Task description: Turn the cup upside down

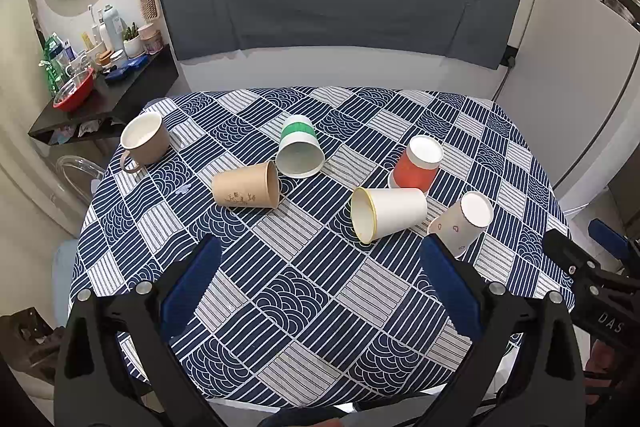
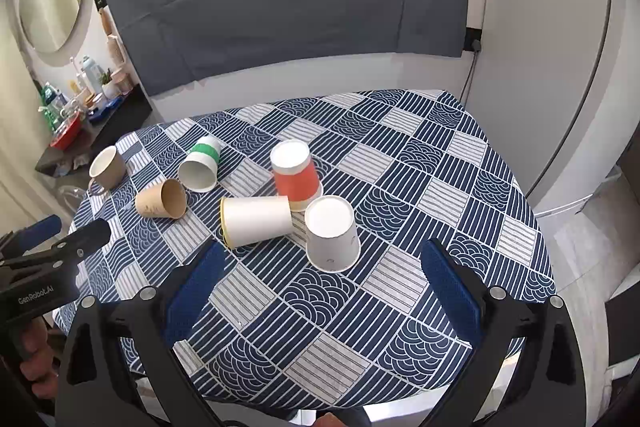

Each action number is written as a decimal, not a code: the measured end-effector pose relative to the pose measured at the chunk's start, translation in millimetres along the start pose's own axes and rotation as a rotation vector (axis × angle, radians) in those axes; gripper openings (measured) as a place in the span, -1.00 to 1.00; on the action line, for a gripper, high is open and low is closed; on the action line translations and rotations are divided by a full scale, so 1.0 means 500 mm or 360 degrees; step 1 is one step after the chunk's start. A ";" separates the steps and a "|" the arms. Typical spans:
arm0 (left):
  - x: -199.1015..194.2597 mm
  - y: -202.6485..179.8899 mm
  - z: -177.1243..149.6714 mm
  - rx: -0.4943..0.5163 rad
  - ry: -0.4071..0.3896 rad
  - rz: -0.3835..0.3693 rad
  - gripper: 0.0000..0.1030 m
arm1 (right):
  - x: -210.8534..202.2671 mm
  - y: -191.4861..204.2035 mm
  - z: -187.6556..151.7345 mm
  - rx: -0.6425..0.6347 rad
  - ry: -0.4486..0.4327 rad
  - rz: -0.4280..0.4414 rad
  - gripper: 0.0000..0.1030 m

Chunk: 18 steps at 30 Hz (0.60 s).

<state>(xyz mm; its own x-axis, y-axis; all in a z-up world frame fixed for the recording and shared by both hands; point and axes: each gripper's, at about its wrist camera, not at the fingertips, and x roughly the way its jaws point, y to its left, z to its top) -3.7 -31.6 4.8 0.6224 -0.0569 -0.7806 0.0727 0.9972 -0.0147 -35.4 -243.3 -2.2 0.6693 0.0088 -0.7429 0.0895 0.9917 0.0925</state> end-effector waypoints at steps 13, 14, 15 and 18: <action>0.004 0.013 -0.002 -0.0025 0.0021 0.0030 0.89 | -0.005 0.009 -0.003 -0.0029 0.0004 -0.0030 0.84; 0.004 0.013 -0.002 -0.0024 0.0022 0.0032 0.89 | -0.006 0.010 -0.003 -0.0033 0.0003 -0.0034 0.84; 0.004 0.013 -0.002 -0.0023 0.0023 0.0031 0.89 | -0.007 0.011 -0.004 -0.0036 0.0003 -0.0037 0.84; 0.000 0.013 -0.003 -0.0018 0.0012 0.0036 0.89 | -0.008 0.012 -0.004 -0.0038 -0.0001 -0.0040 0.84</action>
<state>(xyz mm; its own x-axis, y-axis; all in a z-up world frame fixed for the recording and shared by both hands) -4.5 -25.2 3.5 0.6179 -0.0337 -0.7855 0.0496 0.9988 -0.0039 -39.0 -237.0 0.1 0.6676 -0.0160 -0.7443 0.0884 0.9944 0.0578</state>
